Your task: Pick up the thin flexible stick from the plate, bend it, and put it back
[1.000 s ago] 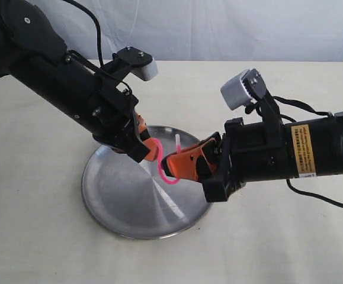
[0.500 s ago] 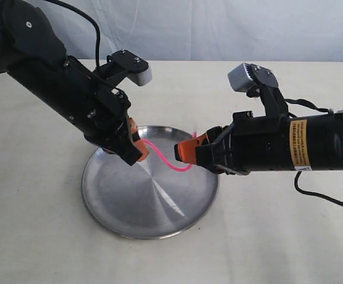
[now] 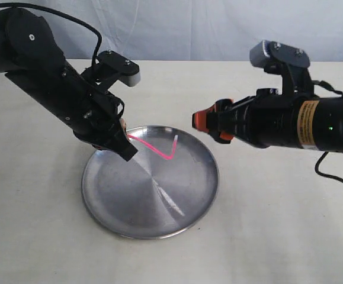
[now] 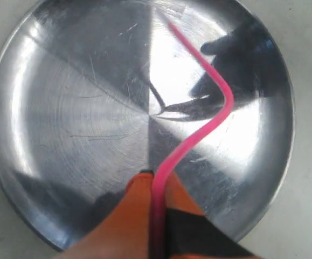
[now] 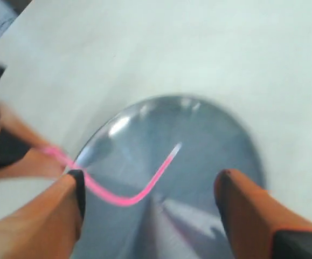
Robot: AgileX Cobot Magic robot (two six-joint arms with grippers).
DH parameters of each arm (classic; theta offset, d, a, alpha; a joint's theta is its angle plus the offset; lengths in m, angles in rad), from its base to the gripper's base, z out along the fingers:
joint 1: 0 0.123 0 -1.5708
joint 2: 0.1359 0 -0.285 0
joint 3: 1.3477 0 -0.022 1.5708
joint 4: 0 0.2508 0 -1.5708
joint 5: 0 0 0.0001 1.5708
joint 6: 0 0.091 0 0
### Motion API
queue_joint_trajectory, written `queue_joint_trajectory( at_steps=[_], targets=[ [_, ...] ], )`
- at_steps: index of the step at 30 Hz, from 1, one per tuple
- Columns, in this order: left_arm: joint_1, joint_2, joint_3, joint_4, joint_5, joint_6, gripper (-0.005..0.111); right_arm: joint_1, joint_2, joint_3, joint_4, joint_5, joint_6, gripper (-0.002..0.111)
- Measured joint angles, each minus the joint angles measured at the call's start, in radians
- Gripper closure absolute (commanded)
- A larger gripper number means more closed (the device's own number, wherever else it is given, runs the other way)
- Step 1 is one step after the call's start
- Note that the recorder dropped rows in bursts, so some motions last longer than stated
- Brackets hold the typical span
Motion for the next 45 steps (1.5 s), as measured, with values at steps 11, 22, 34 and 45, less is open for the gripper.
queue_joint_trajectory(
  at_steps=[11, 22, 34, 45],
  targets=[
    [0.0, 0.081, 0.0, -0.053, -0.028, -0.009, 0.067, 0.0, -0.045, -0.03, 0.005, 0.115, 0.004, 0.041],
    [0.0, 0.103, -0.013, 0.026, -0.003, -0.044, 0.056, 0.0, -0.045, -0.03, 0.005, 0.129, 0.004, 0.045],
    [0.0, -0.37, -0.034, 0.415, 0.006, -0.449, 0.107, 0.0, -0.045, -0.03, -0.111, 0.13, 0.006, 0.108],
    [0.0, -0.865, 0.213, 0.691, -0.079, -0.766, 0.107, 0.0, -0.165, 0.152, -0.181, 0.111, 0.023, 0.108]
  ],
)
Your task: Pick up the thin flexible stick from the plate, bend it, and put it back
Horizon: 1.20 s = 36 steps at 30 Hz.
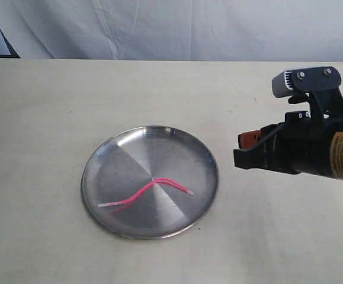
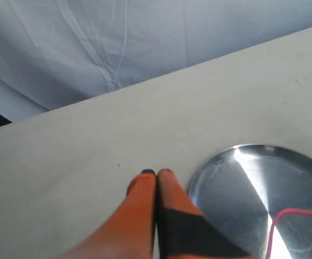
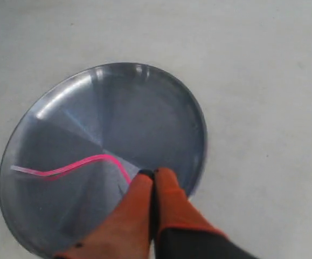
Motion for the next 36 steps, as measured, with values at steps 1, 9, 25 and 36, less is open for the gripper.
queue_joint_trajectory(
  at_steps=[1, 9, 25, 36],
  targets=[
    [0.0, -0.033, 0.048, -0.011, -0.002, -0.002, 0.107, 0.0, -0.038, 0.013, 0.0, -0.005, 0.018, 0.108],
    [0.0, -0.098, 0.24, -0.047, -0.082, -0.147, 0.107, 0.0, -0.135, 0.017, 0.225, -0.014, 0.067, 0.108],
    [0.382, -0.486, 0.471, -0.162, -0.241, 0.08, 0.107, 0.0, -0.135, 0.017, 0.509, -0.022, 0.079, 0.108],
    [0.582, -0.748, 0.711, -0.386, -0.278, 0.356, 0.107, 0.0, -0.135, 0.017, 0.509, -0.026, 0.079, 0.108]
  ],
)
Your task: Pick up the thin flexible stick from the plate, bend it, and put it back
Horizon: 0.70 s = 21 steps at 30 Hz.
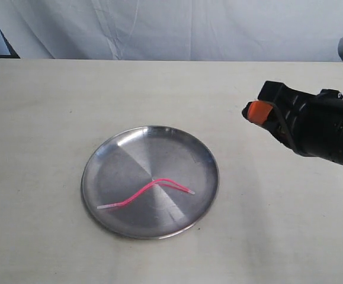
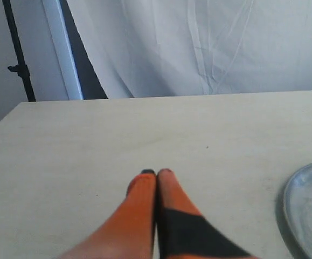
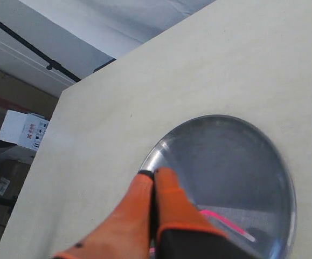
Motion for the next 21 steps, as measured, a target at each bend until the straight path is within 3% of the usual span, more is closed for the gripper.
queue_joint_trajectory(
  at_steps=[21],
  targets=[
    [0.004, -0.03, 0.094, 0.01, -0.012, -0.065, 0.107, 0.0, 0.0, 0.0, 0.0, -0.002, 0.0, 0.108]
  ],
)
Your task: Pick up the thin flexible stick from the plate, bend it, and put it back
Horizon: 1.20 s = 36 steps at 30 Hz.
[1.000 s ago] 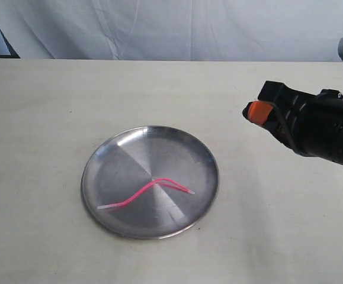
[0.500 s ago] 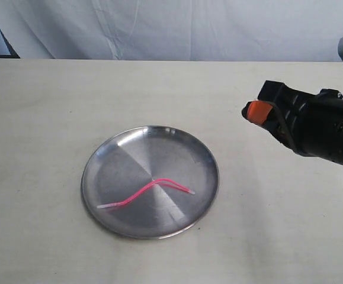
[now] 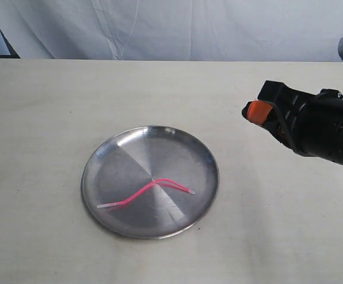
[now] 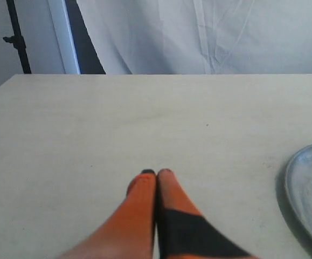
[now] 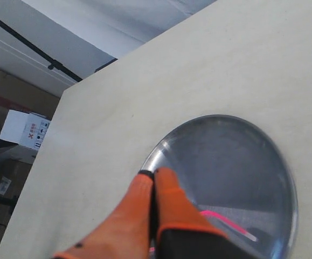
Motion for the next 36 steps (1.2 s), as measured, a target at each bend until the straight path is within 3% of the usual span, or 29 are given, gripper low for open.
queue_joint_trajectory(
  at_steps=[8, 36],
  targets=[
    [0.0, -0.002, 0.069, 0.006, -0.027, -0.111, 0.107, 0.0, 0.0, 0.0, 0.0, 0.0, 0.0, 0.108],
    [0.0, -0.002, 0.07, 0.035, -0.04, -0.114, 0.107, 0.0, 0.0, 0.0, 0.0, 0.0, 0.0, 0.108]
  ],
)
